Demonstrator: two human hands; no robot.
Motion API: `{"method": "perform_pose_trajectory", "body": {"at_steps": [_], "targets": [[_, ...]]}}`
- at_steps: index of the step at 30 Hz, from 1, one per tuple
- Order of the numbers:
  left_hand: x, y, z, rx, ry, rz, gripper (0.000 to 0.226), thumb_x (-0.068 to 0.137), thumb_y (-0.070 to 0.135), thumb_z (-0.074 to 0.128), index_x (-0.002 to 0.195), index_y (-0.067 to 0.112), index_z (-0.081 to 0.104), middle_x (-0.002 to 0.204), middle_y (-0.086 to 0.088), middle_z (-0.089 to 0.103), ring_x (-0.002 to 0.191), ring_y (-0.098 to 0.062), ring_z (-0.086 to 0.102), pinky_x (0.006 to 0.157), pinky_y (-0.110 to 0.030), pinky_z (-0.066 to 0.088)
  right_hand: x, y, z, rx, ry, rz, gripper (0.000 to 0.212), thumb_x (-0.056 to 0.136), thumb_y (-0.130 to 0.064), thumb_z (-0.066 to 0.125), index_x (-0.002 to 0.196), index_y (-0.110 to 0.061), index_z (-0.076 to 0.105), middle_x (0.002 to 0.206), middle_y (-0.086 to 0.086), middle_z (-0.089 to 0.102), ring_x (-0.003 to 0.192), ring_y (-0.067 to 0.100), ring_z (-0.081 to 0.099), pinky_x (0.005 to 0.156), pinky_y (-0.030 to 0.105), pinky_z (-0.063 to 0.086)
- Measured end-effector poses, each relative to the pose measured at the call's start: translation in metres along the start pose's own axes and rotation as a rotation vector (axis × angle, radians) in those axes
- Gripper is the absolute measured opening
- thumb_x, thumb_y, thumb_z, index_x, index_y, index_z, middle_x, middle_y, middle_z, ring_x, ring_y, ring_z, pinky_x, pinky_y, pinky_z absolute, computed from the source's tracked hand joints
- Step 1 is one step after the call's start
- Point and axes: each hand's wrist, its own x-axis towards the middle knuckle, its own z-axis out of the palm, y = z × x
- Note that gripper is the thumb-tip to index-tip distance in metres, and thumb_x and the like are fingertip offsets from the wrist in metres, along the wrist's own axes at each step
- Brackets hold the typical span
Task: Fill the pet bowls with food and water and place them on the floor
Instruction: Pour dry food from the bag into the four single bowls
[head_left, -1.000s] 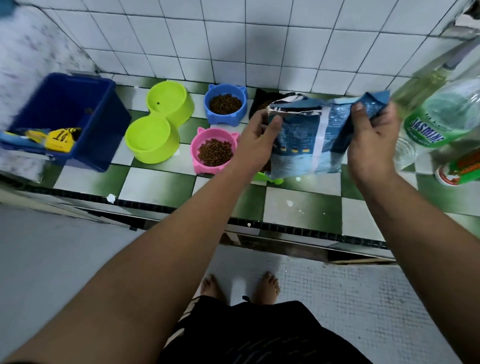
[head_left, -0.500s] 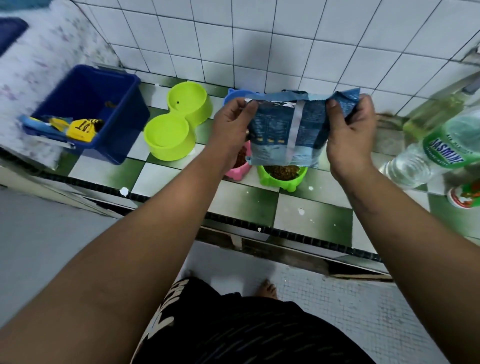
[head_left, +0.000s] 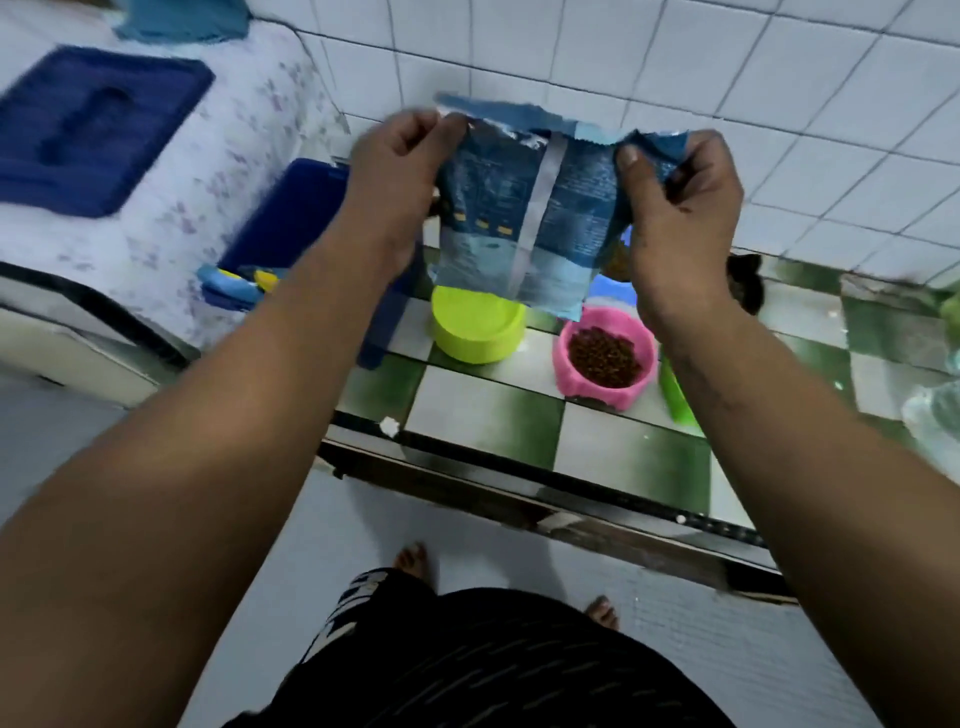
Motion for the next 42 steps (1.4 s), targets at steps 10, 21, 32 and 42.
{"method": "perform_pose_trajectory", "body": {"at_steps": [10, 21, 32, 42], "targets": [[0.082, 0.029, -0.159, 0.183, 0.060, 0.037, 0.019, 0.101, 0.023, 0.061, 0.083, 0.023, 0.054, 0.085, 0.001, 0.065, 0.076, -0.015, 0.062, 0.061, -0.029, 0.054, 0.039, 0.009, 0.169, -0.181, -0.255, -0.008, 0.011, 0.084, -0.024, 0.069, 0.091, -0.023, 0.061, 0.089, -0.003, 0.066, 0.079, 0.005, 0.063, 0.075, 0.033, 0.057], [0.131, -0.003, -0.200, 0.163, 0.111, -0.123, 0.012, 0.100, 0.015, 0.061, 0.092, 0.021, 0.054, 0.101, -0.005, 0.071, 0.087, -0.019, 0.070, 0.069, -0.041, 0.065, 0.087, 0.043, 0.238, -0.574, -0.392, -0.035, 0.023, 0.092, -0.029, 0.062, 0.105, -0.011, 0.071, 0.093, -0.002, 0.065, 0.087, 0.009, 0.058, 0.078, 0.018, 0.044], [0.120, -0.034, -0.201, 0.727, -0.002, 0.025, 0.017, 0.088, 0.009, 0.064, 0.085, 0.026, 0.065, 0.088, 0.002, 0.067, 0.085, -0.018, 0.063, 0.076, -0.031, 0.053, 0.057, 0.081, 0.219, -0.835, -0.461, -0.036, 0.012, 0.086, -0.011, 0.056, 0.090, -0.008, 0.067, 0.090, 0.009, 0.067, 0.083, 0.020, 0.059, 0.077, 0.035, 0.050], [0.048, -0.058, -0.230, 1.322, -0.594, 0.122, 0.036, 0.100, 0.011, 0.055, 0.127, 0.030, 0.071, 0.112, -0.004, 0.059, 0.097, -0.030, 0.061, 0.083, -0.045, 0.053, -0.036, 0.080, 0.206, -1.200, -0.921, -0.229, 0.057, 0.083, -0.025, 0.054, 0.138, -0.027, 0.038, 0.107, -0.002, 0.070, 0.101, 0.030, 0.063, 0.102, 0.046, 0.025]]}}
